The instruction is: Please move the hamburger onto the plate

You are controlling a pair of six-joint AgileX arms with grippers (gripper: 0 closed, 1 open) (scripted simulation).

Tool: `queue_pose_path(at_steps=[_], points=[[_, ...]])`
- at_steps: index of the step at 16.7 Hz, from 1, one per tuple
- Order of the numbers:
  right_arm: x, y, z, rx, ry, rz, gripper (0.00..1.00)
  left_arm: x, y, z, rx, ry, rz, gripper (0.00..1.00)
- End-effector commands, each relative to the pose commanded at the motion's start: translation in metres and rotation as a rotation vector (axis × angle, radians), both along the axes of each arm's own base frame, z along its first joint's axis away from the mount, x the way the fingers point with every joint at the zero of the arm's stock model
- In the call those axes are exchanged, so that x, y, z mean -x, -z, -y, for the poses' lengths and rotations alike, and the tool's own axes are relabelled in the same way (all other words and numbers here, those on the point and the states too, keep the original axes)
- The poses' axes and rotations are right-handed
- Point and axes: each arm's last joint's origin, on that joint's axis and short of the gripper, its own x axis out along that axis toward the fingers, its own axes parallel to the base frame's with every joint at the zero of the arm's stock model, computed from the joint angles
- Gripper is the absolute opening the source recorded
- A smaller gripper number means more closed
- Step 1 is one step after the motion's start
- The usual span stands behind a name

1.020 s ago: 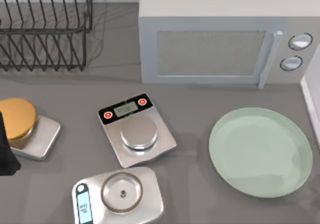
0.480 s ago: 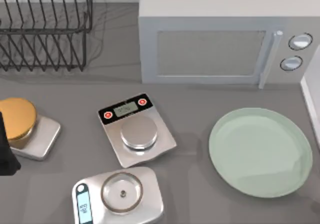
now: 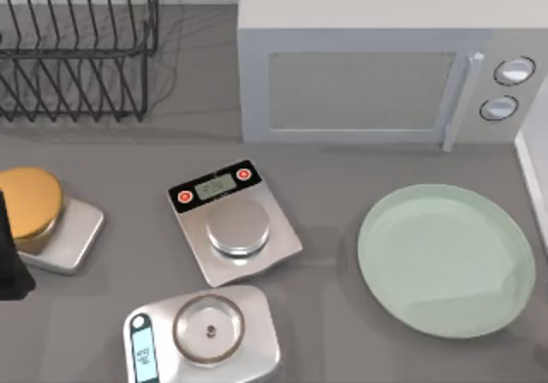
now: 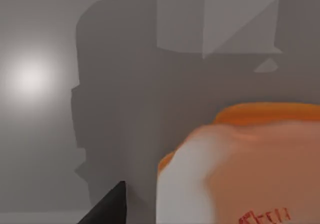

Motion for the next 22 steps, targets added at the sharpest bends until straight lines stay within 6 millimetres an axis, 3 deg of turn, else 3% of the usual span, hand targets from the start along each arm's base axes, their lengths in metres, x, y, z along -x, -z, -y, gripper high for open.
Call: queue_pose_path(at_steps=[7, 15, 16, 19, 22], points=[[0.000, 0.000, 0.000, 0.000, 0.000, 0.000, 0.02, 0.000, 0.000, 0.000, 0.000, 0.000, 0.000, 1.00], [0.000, 0.000, 0.000, 0.000, 0.000, 0.000, 0.00, 0.000, 0.000, 0.000, 0.000, 0.000, 0.000, 1.00], [-0.002, -0.022, 0.000, -0.013, 0.014, 0.012, 0.00, 0.000, 0.000, 0.000, 0.000, 0.000, 0.000, 1.00], [-0.006, -0.031, 0.000, -0.013, 0.010, 0.019, 0.00, 0.000, 0.000, 0.000, 0.000, 0.000, 0.000, 1.00], [-0.009, -0.057, 0.000, -0.013, 0.008, 0.008, 0.00, 0.000, 0.000, 0.000, 0.000, 0.000, 0.000, 1.00]])
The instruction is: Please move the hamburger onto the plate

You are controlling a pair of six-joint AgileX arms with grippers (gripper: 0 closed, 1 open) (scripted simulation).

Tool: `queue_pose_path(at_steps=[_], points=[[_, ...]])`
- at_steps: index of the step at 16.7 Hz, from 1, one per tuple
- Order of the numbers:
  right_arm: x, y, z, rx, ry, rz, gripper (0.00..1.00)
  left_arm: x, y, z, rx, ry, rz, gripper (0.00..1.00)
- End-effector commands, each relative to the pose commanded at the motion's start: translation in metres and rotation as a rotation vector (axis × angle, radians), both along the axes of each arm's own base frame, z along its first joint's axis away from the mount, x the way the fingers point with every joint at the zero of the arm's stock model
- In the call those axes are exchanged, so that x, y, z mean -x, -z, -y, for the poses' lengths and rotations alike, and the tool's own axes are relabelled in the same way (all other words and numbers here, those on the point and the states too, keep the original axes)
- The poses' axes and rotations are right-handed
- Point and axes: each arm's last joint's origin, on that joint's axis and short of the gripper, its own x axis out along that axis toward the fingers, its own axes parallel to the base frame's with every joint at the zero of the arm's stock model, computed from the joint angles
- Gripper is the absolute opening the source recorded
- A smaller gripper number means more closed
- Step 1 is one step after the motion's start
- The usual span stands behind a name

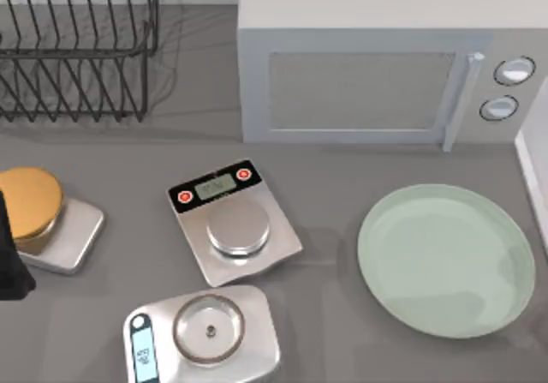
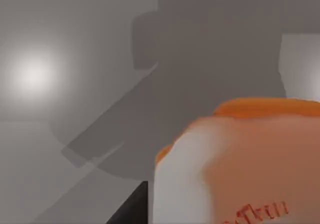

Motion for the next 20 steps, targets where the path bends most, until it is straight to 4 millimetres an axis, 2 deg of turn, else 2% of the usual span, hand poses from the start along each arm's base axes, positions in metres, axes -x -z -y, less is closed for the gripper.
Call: queue_pose_path(at_steps=[6, 13, 16, 20], points=[[0.007, -0.060, 0.000, 0.000, 0.006, -0.004, 0.00, 0.000, 0.000, 0.000, 0.000, 0.000, 0.000, 1.00], [0.003, -0.065, -0.003, 0.000, -0.018, 0.001, 0.00, 0.000, 0.000, 0.000, 0.000, 0.000, 0.000, 1.00], [-0.023, -0.070, -0.023, -0.001, -0.166, 0.010, 0.00, 0.000, 0.000, 0.000, 0.000, 0.000, 0.000, 1.00], [-0.073, -0.058, -0.081, -0.005, -0.480, -0.020, 0.00, 0.000, 0.000, 0.000, 0.000, 0.000, 0.000, 1.00]])
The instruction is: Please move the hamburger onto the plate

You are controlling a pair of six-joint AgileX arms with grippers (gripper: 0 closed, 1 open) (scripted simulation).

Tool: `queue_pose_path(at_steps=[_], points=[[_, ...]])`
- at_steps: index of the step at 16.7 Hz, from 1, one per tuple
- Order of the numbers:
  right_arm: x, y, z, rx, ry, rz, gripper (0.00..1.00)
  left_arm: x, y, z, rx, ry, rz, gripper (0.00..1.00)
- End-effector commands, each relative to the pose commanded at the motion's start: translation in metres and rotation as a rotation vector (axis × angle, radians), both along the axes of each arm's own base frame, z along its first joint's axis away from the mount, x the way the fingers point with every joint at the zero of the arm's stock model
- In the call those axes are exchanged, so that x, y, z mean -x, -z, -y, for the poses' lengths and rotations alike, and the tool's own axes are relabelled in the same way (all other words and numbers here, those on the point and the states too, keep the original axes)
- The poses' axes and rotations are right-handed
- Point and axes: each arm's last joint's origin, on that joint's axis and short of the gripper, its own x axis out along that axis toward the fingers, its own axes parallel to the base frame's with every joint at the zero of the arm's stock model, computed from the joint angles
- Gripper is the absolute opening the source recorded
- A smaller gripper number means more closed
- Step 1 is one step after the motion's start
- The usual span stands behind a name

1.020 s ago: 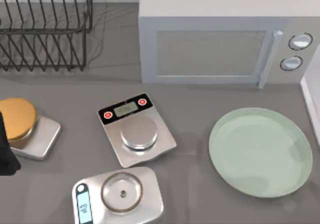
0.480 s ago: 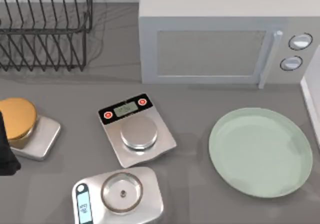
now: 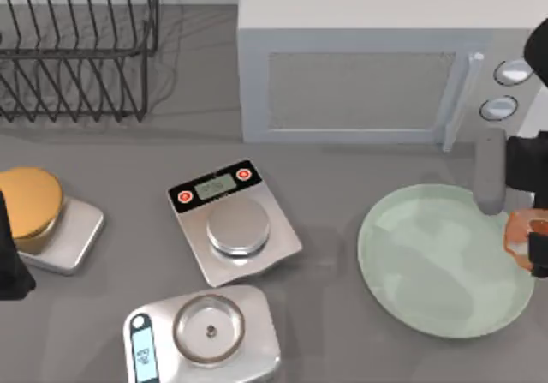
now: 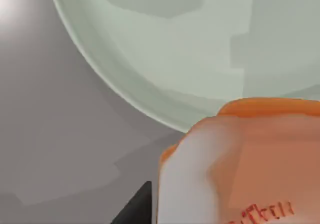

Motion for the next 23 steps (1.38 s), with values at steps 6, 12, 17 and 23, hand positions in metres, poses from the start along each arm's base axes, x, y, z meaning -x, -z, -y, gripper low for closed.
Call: queue_pose_path(at_steps=[6, 12, 17, 23], points=[[-0.028, 0.012, -0.065, -0.013, -0.267, 0.024, 0.00, 0.000, 0.000, 0.000, 0.000, 0.000, 0.000, 1.00], [-0.027, 0.024, -0.063, -0.010, -0.260, 0.016, 0.00, 0.000, 0.000, 0.000, 0.000, 0.000, 0.000, 1.00], [-0.027, 0.055, -0.065, -0.014, -0.267, 0.028, 0.00, 0.000, 0.000, 0.000, 0.000, 0.000, 0.000, 1.00], [-0.027, 0.057, -0.065, -0.013, -0.267, 0.024, 0.15, 0.000, 0.000, 0.000, 0.000, 0.000, 0.000, 1.00]])
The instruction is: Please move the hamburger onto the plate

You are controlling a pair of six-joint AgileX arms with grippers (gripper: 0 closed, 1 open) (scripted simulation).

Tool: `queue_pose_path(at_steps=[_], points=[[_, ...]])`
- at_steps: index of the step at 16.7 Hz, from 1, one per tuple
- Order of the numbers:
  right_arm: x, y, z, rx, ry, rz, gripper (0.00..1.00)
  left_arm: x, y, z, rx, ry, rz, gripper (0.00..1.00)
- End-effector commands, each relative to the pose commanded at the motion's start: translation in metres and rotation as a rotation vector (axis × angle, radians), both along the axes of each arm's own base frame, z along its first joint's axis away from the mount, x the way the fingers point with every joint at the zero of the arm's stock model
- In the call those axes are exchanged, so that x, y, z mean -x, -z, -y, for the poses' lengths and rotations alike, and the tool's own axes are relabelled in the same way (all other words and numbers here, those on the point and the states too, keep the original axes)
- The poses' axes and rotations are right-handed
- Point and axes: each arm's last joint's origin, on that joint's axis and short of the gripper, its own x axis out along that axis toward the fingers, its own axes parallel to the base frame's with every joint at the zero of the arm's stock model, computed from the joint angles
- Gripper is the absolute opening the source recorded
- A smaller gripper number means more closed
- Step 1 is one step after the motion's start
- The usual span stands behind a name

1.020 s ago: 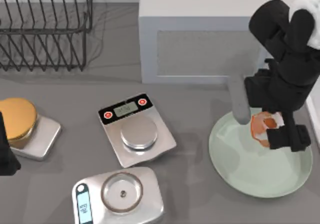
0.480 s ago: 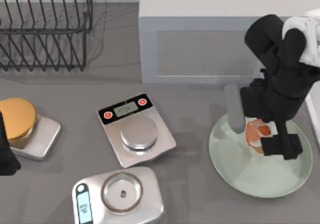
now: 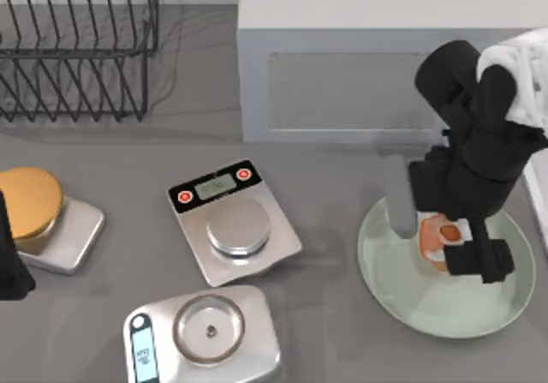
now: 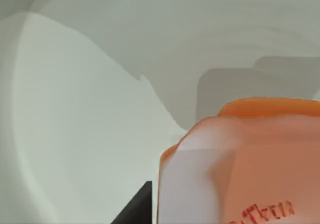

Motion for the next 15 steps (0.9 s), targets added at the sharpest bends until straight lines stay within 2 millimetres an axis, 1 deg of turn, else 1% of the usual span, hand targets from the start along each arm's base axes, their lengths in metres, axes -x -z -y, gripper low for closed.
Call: queue_pose_path(at_steps=[11, 12, 15], points=[[0.0000, 0.0000, 0.0000, 0.000, 0.000, 0.000, 0.98, 0.0000, 0.0000, 0.0000, 0.000, 0.000, 0.000, 1.00], [0.0000, 0.0000, 0.0000, 0.000, 0.000, 0.000, 1.00, 0.0000, 0.0000, 0.0000, 0.000, 0.000, 0.000, 1.00], [0.0000, 0.0000, 0.0000, 0.000, 0.000, 0.000, 1.00, 0.0000, 0.0000, 0.0000, 0.000, 0.000, 0.000, 1.00]])
